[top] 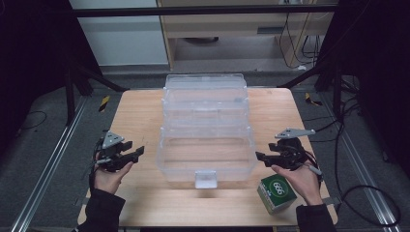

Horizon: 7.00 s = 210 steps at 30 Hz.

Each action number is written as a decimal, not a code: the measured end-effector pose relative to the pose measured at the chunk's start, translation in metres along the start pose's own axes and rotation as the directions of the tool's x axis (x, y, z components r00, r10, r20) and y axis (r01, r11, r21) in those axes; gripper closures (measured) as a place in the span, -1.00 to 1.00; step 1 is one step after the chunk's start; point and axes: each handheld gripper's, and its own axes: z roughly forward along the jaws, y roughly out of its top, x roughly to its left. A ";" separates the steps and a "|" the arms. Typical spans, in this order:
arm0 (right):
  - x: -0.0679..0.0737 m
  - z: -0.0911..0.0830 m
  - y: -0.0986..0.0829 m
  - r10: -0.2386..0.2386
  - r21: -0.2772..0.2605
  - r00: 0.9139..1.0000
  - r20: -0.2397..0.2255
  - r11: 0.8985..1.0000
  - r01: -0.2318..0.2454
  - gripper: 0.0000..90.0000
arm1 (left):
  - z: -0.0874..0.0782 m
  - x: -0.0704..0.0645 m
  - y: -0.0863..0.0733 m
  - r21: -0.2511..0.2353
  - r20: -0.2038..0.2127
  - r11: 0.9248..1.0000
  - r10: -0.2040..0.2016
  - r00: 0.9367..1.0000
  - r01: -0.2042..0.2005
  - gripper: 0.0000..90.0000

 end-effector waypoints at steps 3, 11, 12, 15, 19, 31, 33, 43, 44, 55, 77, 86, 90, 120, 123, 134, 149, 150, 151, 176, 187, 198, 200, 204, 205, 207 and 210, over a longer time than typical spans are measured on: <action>0.004 -0.006 0.002 -0.015 0.042 1.000 0.016 0.999 0.014 -0.28 | 0.005 0.008 -0.005 0.016 -0.021 1.000 -0.018 1.000 0.019 -0.02; 0.009 -0.012 0.003 -0.002 0.153 0.998 0.058 0.988 -0.007 -0.55 | 0.011 0.020 -0.012 0.041 -0.058 0.998 -0.050 0.997 0.053 -0.05; 0.009 -0.013 0.003 0.000 0.165 0.998 0.067 0.986 -0.012 -0.56 | 0.013 0.020 -0.012 0.047 -0.058 0.998 -0.045 0.997 0.048 -0.05; 0.012 -0.015 0.000 0.000 0.192 0.996 0.085 0.981 -0.016 -0.60 | 0.016 0.020 -0.014 0.058 -0.063 0.997 -0.041 0.997 0.044 -0.06; 0.015 -0.016 -0.005 -0.004 0.231 0.997 0.075 0.973 -0.013 -0.63 | 0.019 0.022 -0.016 0.062 -0.062 0.997 -0.049 0.997 0.053 -0.06; 0.020 -0.016 -0.014 -0.028 0.340 0.997 0.066 0.940 0.004 -0.66 | 0.023 0.032 -0.024 0.084 -0.101 0.994 -0.062 0.993 0.070 -0.10; 0.020 -0.016 -0.015 -0.027 0.349 0.998 0.065 0.937 0.003 -0.67 | 0.023 0.033 -0.025 0.086 -0.101 0.994 -0.062 0.993 0.071 -0.10; 0.020 -0.017 -0.017 -0.025 0.396 0.998 0.057 0.918 0.001 -0.74 | 0.024 0.034 -0.026 0.091 -0.105 0.993 -0.063 0.993 0.073 -0.10; 0.021 -0.017 -0.017 -0.026 0.402 0.998 0.055 0.916 0.002 -0.75 | 0.024 0.035 -0.026 0.095 -0.104 0.993 -0.065 0.992 0.074 -0.10; 0.022 -0.012 -0.025 0.005 0.479 0.999 0.046 0.877 -0.026 -0.81 | 0.028 0.034 -0.028 0.113 -0.100 0.991 -0.057 0.993 0.068 -0.11; 0.016 0.002 -0.039 0.019 0.558 0.998 0.059 0.828 -0.048 -0.89 | 0.029 0.035 -0.029 0.125 -0.095 0.990 -0.057 0.994 0.069 -0.11; 0.013 0.011 -0.044 0.046 0.596 0.998 0.042 0.801 -0.062 -0.84 | 0.032 0.034 -0.030 0.140 -0.096 0.988 -0.053 0.994 0.066 -0.10; 0.013 0.015 -0.043 0.048 0.605 0.998 0.044 0.794 -0.065 -0.81 | 0.032 0.034 -0.030 0.141 -0.098 0.988 -0.050 0.994 0.064 -0.10; 0.011 0.017 -0.041 0.002 0.647 0.999 0.055 0.762 -0.037 -0.61 | 0.033 0.033 -0.031 0.149 -0.093 0.987 -0.047 0.995 0.061 -0.10; 0.011 0.014 -0.039 -0.012 0.643 0.999 0.048 0.765 -0.022 -0.61 | 0.033 0.033 -0.031 0.150 -0.093 0.987 -0.047 0.995 0.061 -0.10; 0.006 -0.007 -0.017 -0.065 0.573 0.998 0.020 0.819 0.042 -0.61 | 0.034 0.033 -0.032 0.154 -0.093 0.986 -0.045 0.995 0.059 -0.10; 0.002 -0.036 0.019 -0.143 0.506 0.990 -0.010 0.853 0.128 -0.62 | 0.035 0.033 -0.032 0.157 -0.091 0.986 -0.046 0.995 0.060 -0.10; 0.002 -0.038 0.022 -0.150 0.501 0.989 -0.011 0.855 0.135 -0.62 | 0.035 0.033 -0.032 0.157 -0.092 0.986 -0.046 0.995 0.060 -0.10; 0.002 -0.038 0.022 -0.150 0.501 0.989 -0.011 0.855 0.135 -0.62 | 0.035 0.033 -0.032 0.157 -0.092 0.986 -0.046 0.995 0.060 -0.10; -0.003 -0.041 0.091 -0.338 0.430 0.933 -0.123 0.829 0.357 -0.62 | 0.036 0.033 -0.033 0.159 -0.090 0.985 -0.050 0.995 0.063 -0.10; 0.011 -0.027 0.116 -0.430 0.389 0.877 -0.215 0.786 0.481 -0.62 | 0.036 0.033 -0.033 0.161 -0.086 0.985 -0.050 0.995 0.063 -0.10; 0.022 -0.010 0.127 -0.495 0.359 0.816 -0.300 0.734 0.577 -0.62 | 0.036 0.034 -0.033 0.159 -0.084 0.985 -0.049 0.995 0.062 -0.10; 0.025 -0.007 0.130 -0.501 0.348 0.806 -0.314 0.729 0.589 -0.62 | 0.036 0.034 -0.033 0.159 -0.084 0.985 -0.049 0.995 0.062 -0.10; 0.030 -0.002 0.135 -0.513 0.329 0.785 -0.346 0.717 0.614 -0.62 | 0.036 0.033 -0.033 0.159 -0.082 0.985 -0.048 0.996 0.060 -0.10; 0.031 0.000 0.136 -0.521 0.327 0.775 -0.357 0.708 0.626 -0.62 | 0.036 0.033 -0.033 0.159 -0.082 0.985 -0.048 0.996 0.061 -0.10; 0.034 0.005 0.137 -0.545 0.313 0.749 -0.378 0.686 0.657 -0.62 | 0.036 0.034 -0.033 0.159 -0.081 0.985 -0.048 0.996 0.061 -0.10; 0.038 0.010 0.136 -0.564 0.302 0.721 -0.402 0.662 0.686 -0.62 | 0.036 0.034 -0.033 0.159 -0.080 0.985 -0.049 0.996 0.061 -0.10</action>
